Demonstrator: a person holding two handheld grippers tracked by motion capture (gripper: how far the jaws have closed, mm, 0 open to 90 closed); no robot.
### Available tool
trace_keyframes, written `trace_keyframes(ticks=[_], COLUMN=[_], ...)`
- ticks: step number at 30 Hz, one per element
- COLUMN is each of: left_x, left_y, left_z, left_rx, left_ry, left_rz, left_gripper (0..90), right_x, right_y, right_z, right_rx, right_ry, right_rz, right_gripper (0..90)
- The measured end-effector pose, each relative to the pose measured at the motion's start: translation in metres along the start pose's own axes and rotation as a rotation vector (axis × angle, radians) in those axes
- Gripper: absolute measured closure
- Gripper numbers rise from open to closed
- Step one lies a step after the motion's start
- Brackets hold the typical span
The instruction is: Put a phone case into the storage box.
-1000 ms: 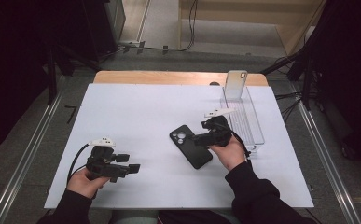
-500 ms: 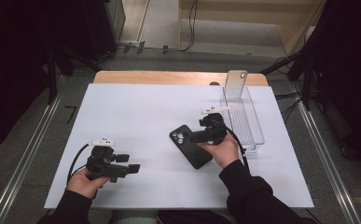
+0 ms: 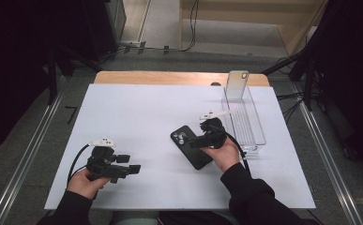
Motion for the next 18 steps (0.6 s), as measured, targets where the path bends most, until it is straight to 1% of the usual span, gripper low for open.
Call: trace_keyframes(ticks=[1, 4, 6, 10, 12, 14, 15, 16, 18], left_x=[0.0, 0.0, 0.0, 0.0, 0.0, 0.0, 0.0, 0.001, 0.001], left_y=[0.0, 0.0, 0.0, 0.0, 0.0, 0.0, 0.0, 0.001, 0.001], left_z=[0.0, 0.0, 0.0, 0.0, 0.0, 0.0, 0.0, 0.0, 0.0], left_rx=[0.0, -0.001, -0.001, -0.001, 0.001, 0.001, 0.0, 0.002, 0.001], left_ry=[0.0, 0.0, -0.001, -0.001, -0.001, -0.001, 0.0, 0.0, -0.001], left_rz=[0.0, -0.001, -0.001, -0.002, -0.001, -0.005, -0.006, -0.006, -0.008], left_gripper=[28.1, 28.1, 28.1, 28.1, 28.1, 28.1, 28.1, 28.1, 28.1], right_x=[-0.001, -0.002, -0.002, -0.002, -0.001, -0.001, -0.001, -0.001, -0.002], right_y=[-0.001, -0.004, -0.006, -0.01, -0.013, -0.017, -0.018, -0.02, -0.022], right_z=[-0.001, -0.004, -0.006, -0.008, -0.009, -0.012, -0.014, -0.016, -0.019], right_rx=[-0.001, -0.007, -0.015, -0.014, -0.015, -0.03, -0.037, -0.047, -0.052], right_ry=[0.001, 0.014, 0.008, 0.003, -0.003, -0.018, -0.017, -0.021, -0.022], right_rz=[0.008, 0.011, 0.009, 0.007, 0.018, 0.04, 0.04, 0.051, 0.047], right_gripper=[7.7, 7.7, 7.8, 8.0, 8.1, 8.1, 8.2, 8.2, 8.1])
Point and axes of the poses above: each handheld gripper's, and its own axes: z roughly backward along the jaws, y roughly out of its top, x roughly to its right, the point moved 6 cm from there along -z, roughly forward along the jaws, and after that the axes turned 14 degrees about -x, right-handed, at the moved point
